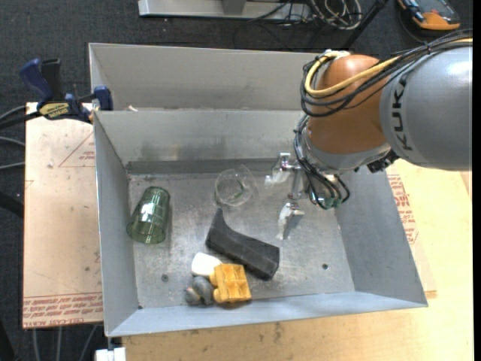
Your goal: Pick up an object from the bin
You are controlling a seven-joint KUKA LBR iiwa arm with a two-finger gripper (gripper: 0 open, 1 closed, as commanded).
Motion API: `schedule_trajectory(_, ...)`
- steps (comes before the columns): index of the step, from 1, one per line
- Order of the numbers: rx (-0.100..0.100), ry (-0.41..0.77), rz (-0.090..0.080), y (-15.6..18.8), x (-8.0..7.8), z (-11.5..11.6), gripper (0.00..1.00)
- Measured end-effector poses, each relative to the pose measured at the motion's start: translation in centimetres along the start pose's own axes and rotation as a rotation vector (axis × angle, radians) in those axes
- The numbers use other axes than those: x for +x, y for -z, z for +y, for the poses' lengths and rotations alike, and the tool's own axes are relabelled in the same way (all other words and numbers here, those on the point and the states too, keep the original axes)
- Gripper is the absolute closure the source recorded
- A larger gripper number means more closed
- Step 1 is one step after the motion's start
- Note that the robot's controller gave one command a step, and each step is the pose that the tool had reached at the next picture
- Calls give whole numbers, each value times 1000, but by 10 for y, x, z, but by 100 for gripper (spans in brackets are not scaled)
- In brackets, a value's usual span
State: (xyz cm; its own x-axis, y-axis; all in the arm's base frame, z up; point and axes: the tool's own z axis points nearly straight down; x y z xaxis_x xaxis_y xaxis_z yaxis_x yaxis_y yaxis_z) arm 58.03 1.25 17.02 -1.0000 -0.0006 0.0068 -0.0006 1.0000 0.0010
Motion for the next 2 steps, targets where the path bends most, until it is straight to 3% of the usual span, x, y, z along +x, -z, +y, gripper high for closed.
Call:
schedule_trajectory(1,0,0,-8,4,-2,0,0)
schedule_trajectory(2,0,-89,-10,-48,20,33,0)
